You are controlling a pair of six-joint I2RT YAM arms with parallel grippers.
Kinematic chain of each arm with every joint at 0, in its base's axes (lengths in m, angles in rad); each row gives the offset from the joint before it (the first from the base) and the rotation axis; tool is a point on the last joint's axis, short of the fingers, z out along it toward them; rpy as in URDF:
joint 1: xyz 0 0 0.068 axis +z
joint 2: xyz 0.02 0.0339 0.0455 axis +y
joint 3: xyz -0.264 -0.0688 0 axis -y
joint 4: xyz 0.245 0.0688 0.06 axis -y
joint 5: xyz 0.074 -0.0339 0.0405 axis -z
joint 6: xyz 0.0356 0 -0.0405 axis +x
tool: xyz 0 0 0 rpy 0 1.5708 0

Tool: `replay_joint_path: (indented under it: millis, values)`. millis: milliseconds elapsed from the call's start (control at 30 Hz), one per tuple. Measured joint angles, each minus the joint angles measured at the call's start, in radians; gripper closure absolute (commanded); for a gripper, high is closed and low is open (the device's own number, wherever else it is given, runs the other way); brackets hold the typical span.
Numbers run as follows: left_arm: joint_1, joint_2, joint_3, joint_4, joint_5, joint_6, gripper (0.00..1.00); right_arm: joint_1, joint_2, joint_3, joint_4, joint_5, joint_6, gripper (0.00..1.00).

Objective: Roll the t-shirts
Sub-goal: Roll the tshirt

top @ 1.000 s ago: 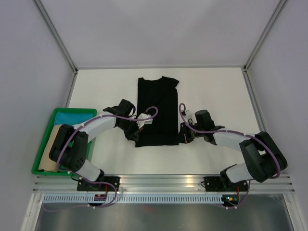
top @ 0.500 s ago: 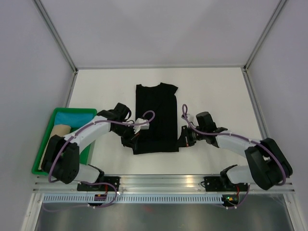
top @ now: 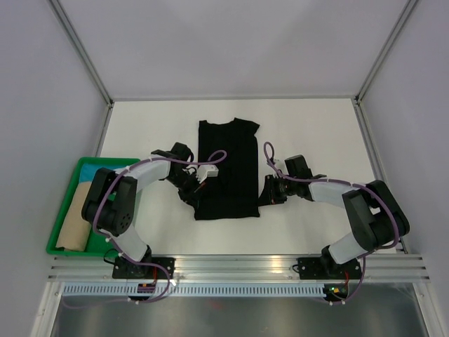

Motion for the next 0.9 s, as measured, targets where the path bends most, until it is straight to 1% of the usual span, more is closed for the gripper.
replay_joint_path:
  millis: [167,267,333,367,433,467,500,533,600,700,833,900]
  values:
    - [0.000,0.015,0.008,0.011,0.000,-0.024,0.84,0.000,-0.005,-0.001,-0.008,0.048,-0.003,0.64]
    - [0.000,0.015,0.010,0.018,-0.002,-0.033,0.83,-0.001,-0.080,-0.002,-0.051,0.116,-0.019,0.65]
    - [0.000,0.015,0.011,0.021,-0.005,-0.039,0.83,-0.002,-0.171,-0.002,-0.082,0.176,-0.039,0.73]
    - [0.000,0.015,0.012,0.021,-0.006,-0.042,0.82,0.001,-0.218,-0.002,-0.096,0.206,-0.048,0.80]
    - [0.000,0.015,0.016,0.021,-0.010,-0.048,0.81,0.011,-0.302,-0.001,-0.111,0.255,-0.060,0.86]
    - [0.000,0.015,0.018,0.021,-0.013,-0.049,0.80,0.032,-0.340,0.000,-0.109,0.287,-0.064,0.89]
    - [0.000,0.015,0.019,0.022,-0.017,-0.051,0.78,0.061,-0.369,0.000,-0.102,0.310,-0.065,0.94]
    - [0.000,0.015,0.021,0.023,-0.022,-0.054,0.78,0.122,-0.393,0.000,-0.082,0.331,-0.063,0.95]
    - [0.000,0.015,0.022,0.024,-0.025,-0.056,0.77,0.188,-0.375,-0.008,-0.015,0.325,-0.037,0.96]
    - [0.000,0.015,0.023,0.025,-0.026,-0.060,0.75,0.290,-0.272,-0.013,0.124,0.286,0.014,0.99]
    - [0.000,0.015,0.028,0.025,-0.032,-0.067,0.74,0.311,-0.131,-0.013,0.233,0.264,0.050,1.00]
    - [0.000,0.015,0.034,0.025,-0.040,-0.071,0.71,0.309,-0.079,-0.012,0.254,0.262,0.061,1.00]
